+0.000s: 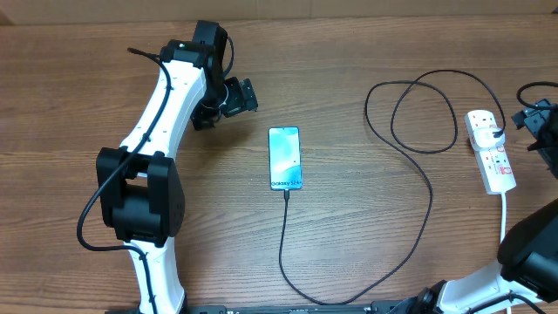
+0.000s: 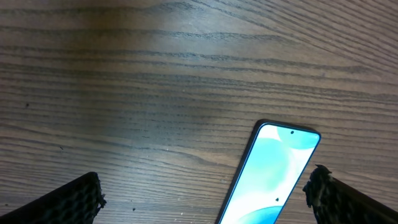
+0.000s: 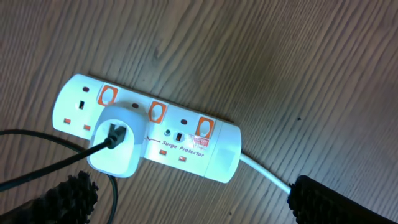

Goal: Plug charger to phone and switch on socket
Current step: 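Lower the right gripper onto the power strip's orange switch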

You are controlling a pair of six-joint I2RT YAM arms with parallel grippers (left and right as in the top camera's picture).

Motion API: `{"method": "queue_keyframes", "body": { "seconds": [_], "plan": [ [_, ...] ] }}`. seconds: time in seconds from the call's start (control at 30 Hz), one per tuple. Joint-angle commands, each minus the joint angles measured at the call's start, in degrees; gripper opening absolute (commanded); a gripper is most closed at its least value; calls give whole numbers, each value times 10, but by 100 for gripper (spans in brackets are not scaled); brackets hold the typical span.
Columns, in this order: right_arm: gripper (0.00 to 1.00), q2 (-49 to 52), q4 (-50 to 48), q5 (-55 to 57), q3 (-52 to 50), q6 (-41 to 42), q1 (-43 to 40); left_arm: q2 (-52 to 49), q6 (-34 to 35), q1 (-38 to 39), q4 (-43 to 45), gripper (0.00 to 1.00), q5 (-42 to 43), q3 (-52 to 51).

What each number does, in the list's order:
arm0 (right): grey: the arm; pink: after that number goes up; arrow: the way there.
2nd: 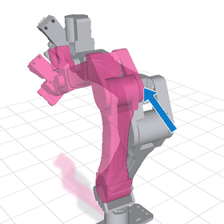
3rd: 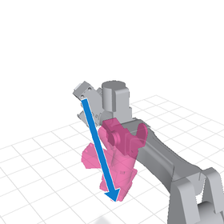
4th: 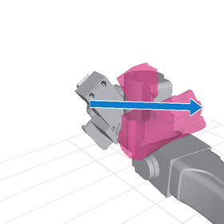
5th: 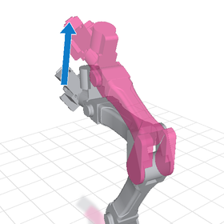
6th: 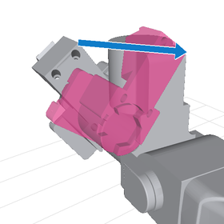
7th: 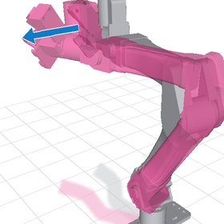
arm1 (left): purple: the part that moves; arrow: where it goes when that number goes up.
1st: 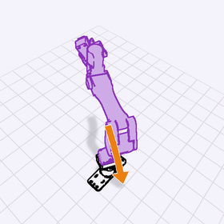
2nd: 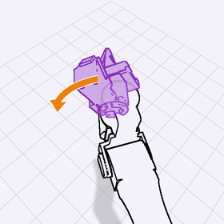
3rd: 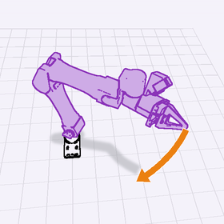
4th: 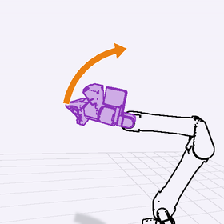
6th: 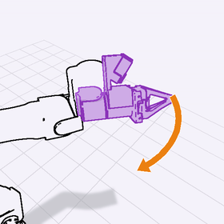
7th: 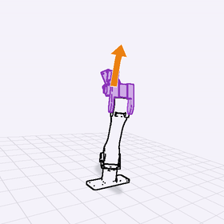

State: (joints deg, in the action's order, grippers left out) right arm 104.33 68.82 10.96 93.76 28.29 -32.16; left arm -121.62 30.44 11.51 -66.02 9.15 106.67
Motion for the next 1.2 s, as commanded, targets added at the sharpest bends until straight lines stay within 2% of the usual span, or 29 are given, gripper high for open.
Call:
{"method": "queue_keyframes", "body": {
  "seconds": [0.0, 0.57, 0.87, 1.17],
  "plan": [
    [100, 3, -6, 10, -1, 2, -3, 9, -6, 1, 1, 100, -4, 9],
    [100, 3, -74, 10, -73, 5, -5, 9, -7, 1, 1, 100, -4, 9],
    [100, 3, -82, 40, -95, 71, -33, 9, -7, 1, 1, 100, -4, 9],
    [100, 3, -149, 36, -143, 75, -44, 9, -7, 1, 1, 100, -4, 9]
  ]
}}
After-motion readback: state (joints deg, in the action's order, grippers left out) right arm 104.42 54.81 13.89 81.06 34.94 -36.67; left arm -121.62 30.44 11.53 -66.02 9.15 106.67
